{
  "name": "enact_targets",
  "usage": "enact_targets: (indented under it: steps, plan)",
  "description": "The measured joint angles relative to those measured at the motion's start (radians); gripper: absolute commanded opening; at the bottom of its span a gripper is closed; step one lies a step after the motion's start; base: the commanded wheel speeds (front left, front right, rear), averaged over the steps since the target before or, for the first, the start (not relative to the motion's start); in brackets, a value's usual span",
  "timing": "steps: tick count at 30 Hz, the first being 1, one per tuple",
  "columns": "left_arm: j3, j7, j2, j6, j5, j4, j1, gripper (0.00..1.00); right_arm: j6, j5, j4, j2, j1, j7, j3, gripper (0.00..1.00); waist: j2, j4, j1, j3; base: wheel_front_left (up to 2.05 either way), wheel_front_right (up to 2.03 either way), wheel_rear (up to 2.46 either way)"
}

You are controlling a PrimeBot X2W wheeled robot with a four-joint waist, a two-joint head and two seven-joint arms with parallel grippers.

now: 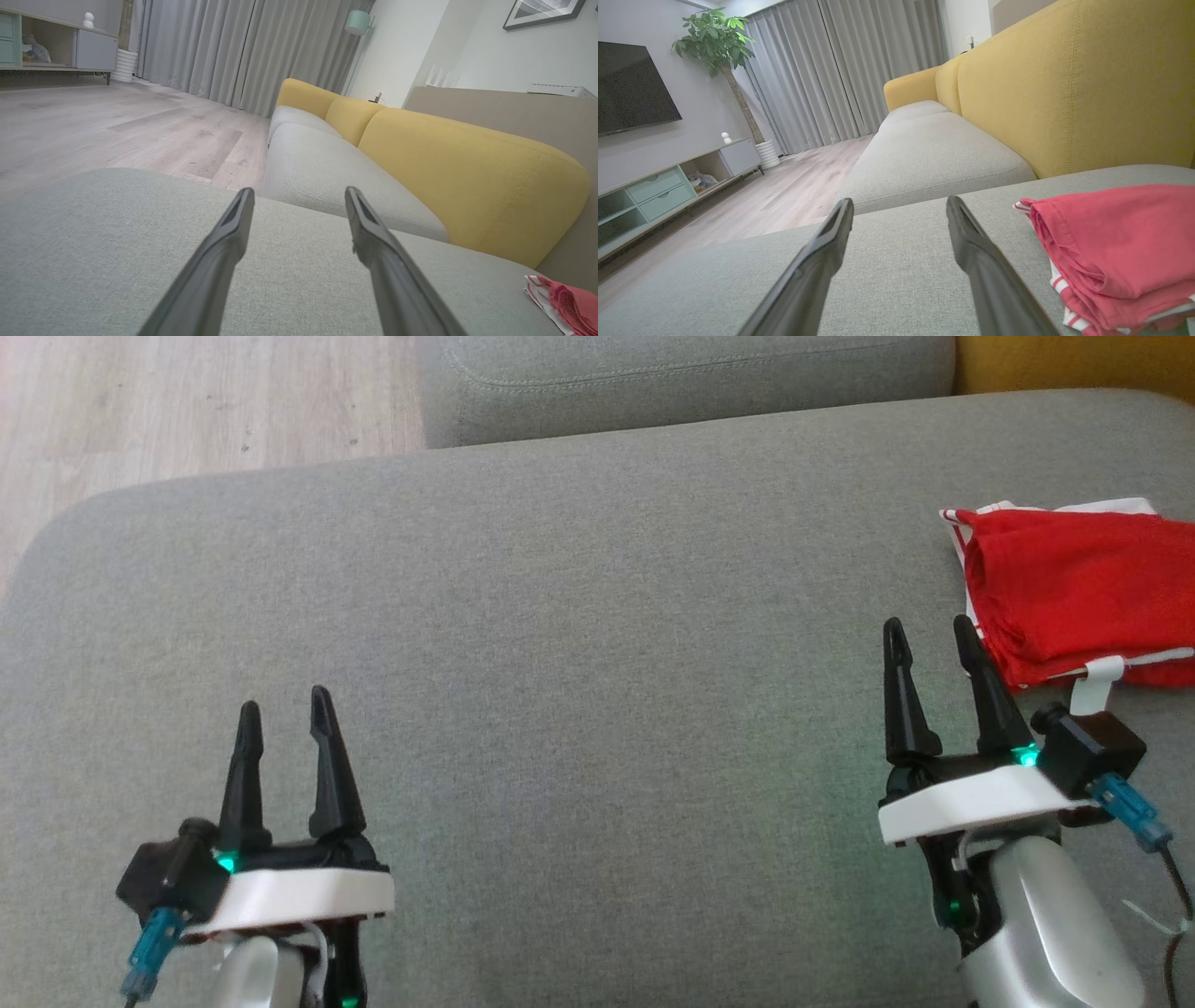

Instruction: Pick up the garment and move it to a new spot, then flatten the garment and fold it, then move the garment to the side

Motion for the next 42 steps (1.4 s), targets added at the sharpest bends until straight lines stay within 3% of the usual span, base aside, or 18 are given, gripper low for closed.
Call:
enact_targets:
  steps: [8,9,15,42]
  plan:
    - [0.011,0.0,0.0,0.012,-0.03,0.017,0.0,1.0,0.0,0.009,0.0,0.0,0.001,0.0,0.001,1.0,0.0,-0.004,0.0,0.002,0.0,0.0,0.0]
    - [0.014,0.0,0.0,0.011,-0.032,0.022,0.001,0.0,0.0,0.009,0.003,0.001,0.001,0.0,0.001,0.0,0.0,-0.005,0.0,0.003,0.0,0.0,0.0]
    - [0.014,0.01,-0.001,0.011,-0.048,0.1,0.048,0.0,0.0,0.022,0.074,0.003,0.065,0.004,0.001,0.0,0.0,-0.004,0.0,0.001,0.0,0.0,0.0]
    - [0.032,0.081,-0.001,-0.008,-0.289,0.101,0.049,0.0,0.0,0.311,0.051,0.002,0.073,0.066,-0.027,0.0,0.0,0.012,0.0,-0.015,0.0,0.0,0.0]
